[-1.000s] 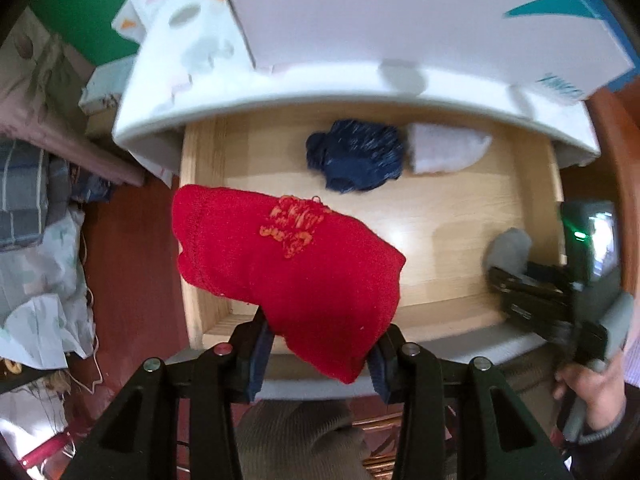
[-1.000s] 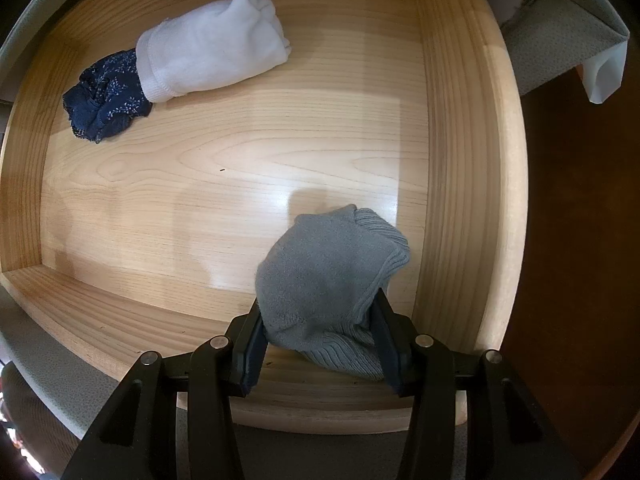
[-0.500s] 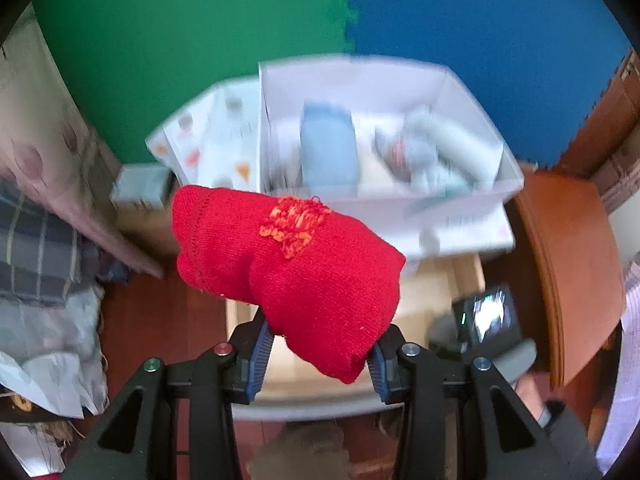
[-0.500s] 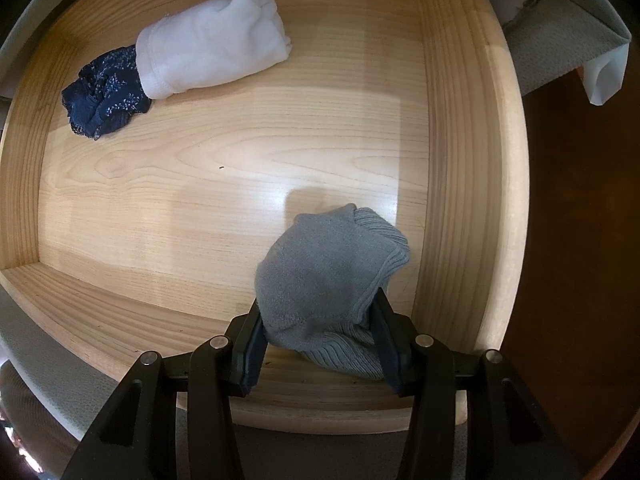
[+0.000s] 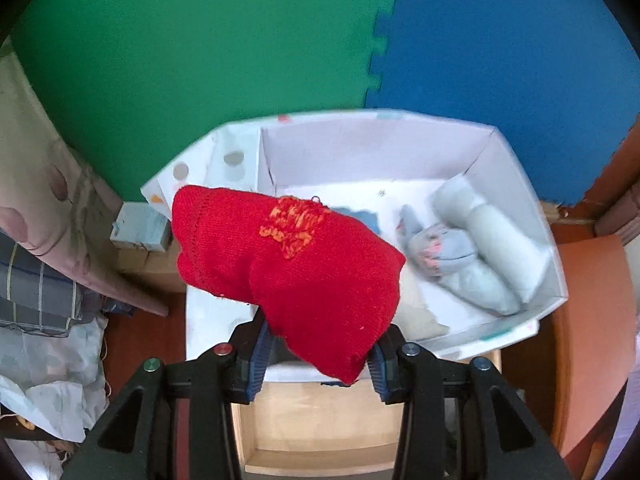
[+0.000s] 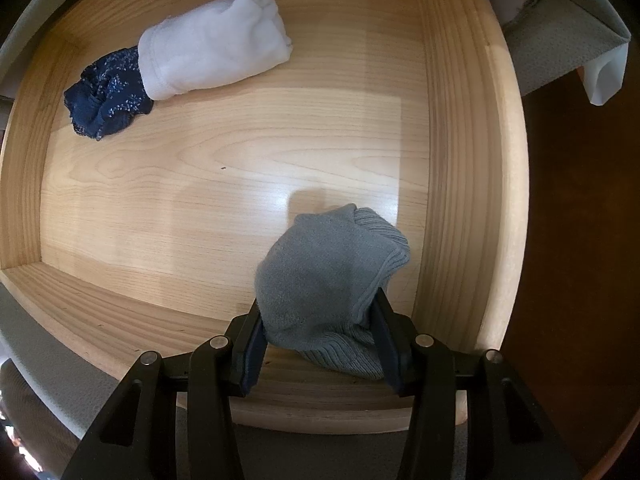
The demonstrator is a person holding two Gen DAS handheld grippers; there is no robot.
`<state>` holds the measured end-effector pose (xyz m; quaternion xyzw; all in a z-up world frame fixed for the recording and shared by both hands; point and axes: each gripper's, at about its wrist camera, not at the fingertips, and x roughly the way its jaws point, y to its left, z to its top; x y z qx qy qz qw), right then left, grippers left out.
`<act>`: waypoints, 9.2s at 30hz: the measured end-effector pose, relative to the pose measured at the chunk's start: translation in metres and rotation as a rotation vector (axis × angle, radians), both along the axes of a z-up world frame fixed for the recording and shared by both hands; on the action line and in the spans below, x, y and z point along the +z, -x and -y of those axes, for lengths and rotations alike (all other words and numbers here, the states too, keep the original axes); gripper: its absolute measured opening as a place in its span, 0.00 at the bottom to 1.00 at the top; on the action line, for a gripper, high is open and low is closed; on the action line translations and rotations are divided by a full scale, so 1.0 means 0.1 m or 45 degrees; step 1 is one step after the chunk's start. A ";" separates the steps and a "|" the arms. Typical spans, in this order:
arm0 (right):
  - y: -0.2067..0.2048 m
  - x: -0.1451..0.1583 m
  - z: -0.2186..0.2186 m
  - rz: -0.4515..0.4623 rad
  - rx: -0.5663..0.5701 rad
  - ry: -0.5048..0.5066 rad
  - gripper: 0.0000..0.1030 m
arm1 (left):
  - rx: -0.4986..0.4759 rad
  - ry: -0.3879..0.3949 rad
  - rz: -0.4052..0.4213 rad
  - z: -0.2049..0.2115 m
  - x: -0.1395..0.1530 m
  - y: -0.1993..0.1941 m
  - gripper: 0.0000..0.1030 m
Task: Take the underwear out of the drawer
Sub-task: 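Carry the red sock into the white box and open the left gripper, then return the left gripper to the drawer while the right gripper lifts the grey sock, then carry the grey sock into the white box and open the right gripper, then move the right gripper back down into the drawer toward the white sock, then close the right gripper on the white sock and lift it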
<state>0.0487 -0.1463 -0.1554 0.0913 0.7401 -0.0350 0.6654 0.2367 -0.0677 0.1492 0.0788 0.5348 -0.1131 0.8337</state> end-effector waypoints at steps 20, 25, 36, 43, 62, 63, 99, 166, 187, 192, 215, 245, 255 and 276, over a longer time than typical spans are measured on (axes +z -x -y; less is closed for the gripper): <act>0.04 -0.05 0.06 -0.003 -0.012 0.007 0.46 | -0.037 -0.231 0.127 0.32 -0.43 -0.28 0.49; 0.05 -0.02 0.05 -0.003 -0.015 0.011 0.46 | -0.036 -0.248 0.129 0.36 -0.42 -0.29 0.52; 0.06 -0.02 0.05 -0.008 -0.010 0.015 0.46 | -0.050 -0.192 0.055 0.29 -0.32 -0.25 0.56; 0.03 -0.02 0.04 -0.015 -0.012 0.021 0.46 | -0.108 -0.182 0.059 0.31 -0.19 -0.10 0.56; 0.00 -0.03 0.02 -0.017 -0.012 0.021 0.47 | -0.041 -0.066 0.026 -0.04 0.10 0.09 0.62; 0.00 -0.04 0.02 -0.018 -0.011 0.022 0.47 | -0.038 -0.064 0.028 -0.08 0.11 0.12 0.62; 0.10 0.82 -0.04 0.486 0.054 0.013 0.39 | 0.367 -0.070 0.012 -1.05 -1.85 1.49 0.62; 0.02 1.45 -0.51 0.769 0.949 0.090 0.47 | 0.246 -0.081 -0.190 -1.02 -2.17 1.28 0.62; -0.32 0.74 -0.88 0.718 1.233 0.168 0.45 | 0.262 -0.058 -0.205 -1.06 -2.18 1.28 0.62; -0.26 0.57 -0.98 0.707 1.255 0.194 0.44 | 0.260 -0.058 -0.210 -1.07 -2.19 1.28 0.62; -0.32 -0.06 -1.07 0.818 1.315 0.758 0.26 | 0.262 -0.044 -0.212 -1.09 -2.17 1.27 0.62; -0.04 0.20 -1.32 0.903 1.419 0.714 0.41 | 0.270 -0.026 -0.216 -1.12 -2.18 1.27 0.62; -0.16 0.09 -1.18 0.923 1.404 0.792 0.53 | 0.271 -0.026 -0.224 -1.11 -2.18 1.27 0.62; -0.02 -0.79 -1.23 0.880 1.601 1.134 0.54 | 0.271 -0.023 -0.228 -1.12 -2.18 1.28 0.62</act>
